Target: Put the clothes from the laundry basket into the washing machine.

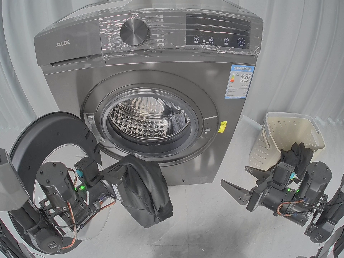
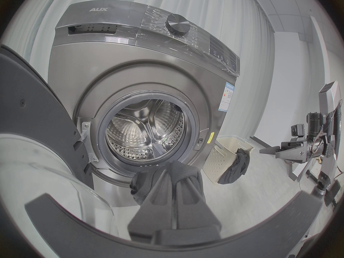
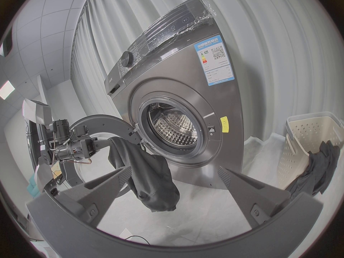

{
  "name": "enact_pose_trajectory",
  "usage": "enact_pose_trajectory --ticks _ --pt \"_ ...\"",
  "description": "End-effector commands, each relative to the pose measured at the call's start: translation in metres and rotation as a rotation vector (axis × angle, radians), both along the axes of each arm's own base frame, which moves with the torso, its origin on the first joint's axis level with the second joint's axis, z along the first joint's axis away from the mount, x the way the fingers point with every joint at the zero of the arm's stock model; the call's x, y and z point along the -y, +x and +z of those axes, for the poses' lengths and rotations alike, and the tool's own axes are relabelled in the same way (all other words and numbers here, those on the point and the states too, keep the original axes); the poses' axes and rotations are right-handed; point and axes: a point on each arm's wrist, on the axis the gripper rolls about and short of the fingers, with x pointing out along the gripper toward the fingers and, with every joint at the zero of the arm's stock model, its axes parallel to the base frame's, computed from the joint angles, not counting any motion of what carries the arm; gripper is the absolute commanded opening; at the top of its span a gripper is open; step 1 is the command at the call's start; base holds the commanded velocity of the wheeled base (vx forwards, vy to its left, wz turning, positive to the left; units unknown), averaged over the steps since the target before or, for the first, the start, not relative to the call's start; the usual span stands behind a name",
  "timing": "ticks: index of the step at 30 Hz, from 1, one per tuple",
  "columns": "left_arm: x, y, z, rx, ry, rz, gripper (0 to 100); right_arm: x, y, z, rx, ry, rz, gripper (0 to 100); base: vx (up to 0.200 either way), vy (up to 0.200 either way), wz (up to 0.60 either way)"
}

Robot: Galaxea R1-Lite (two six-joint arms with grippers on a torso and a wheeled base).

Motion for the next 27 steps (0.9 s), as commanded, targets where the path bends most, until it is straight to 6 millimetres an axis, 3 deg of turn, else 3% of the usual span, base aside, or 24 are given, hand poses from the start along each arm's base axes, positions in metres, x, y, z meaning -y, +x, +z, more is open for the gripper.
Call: enact_pose_trajectory --ticks 1,3,27 --pt "0.002 0.0017 -0.003 -0.008 0.005 -0.001 0 -0.0006 -0.0003 -0.0002 -0.001 0.0 0.003 100 0.2 0.0 0.0" --pt "0.0024 0.0022 -0.0035 -0.01 0.006 -0.001 0 -0.0006 -0.0003 -0.0002 -0.001 0.0 0.003 100 0.2 0.0 0.0" --pt "0.0054 0.0021 -0.0103 -0.035 0.021 -0.01 0 -0.0005 -0.0004 0.0001 0.001 0.001 0.003 100 0.0 0.0 0.0"
